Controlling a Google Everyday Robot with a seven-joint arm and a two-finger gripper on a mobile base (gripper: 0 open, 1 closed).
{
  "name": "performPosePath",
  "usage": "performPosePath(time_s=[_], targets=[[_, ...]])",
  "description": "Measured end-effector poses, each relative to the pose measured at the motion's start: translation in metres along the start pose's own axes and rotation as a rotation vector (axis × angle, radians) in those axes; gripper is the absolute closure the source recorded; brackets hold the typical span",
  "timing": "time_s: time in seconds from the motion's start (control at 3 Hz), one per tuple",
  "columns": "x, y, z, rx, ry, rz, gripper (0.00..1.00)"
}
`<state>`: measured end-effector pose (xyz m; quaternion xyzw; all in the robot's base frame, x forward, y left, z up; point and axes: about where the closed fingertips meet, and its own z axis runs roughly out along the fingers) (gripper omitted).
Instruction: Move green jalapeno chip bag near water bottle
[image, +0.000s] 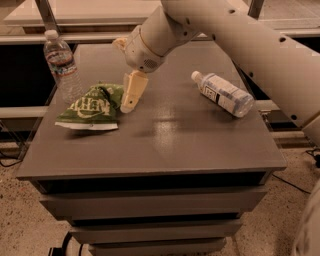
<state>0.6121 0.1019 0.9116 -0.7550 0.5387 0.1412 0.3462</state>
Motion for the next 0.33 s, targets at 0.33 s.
performPosePath(time_s=[0.33], targets=[[-0.0001,-0.0001,0.0002,0.0,0.0,0.0,0.0]])
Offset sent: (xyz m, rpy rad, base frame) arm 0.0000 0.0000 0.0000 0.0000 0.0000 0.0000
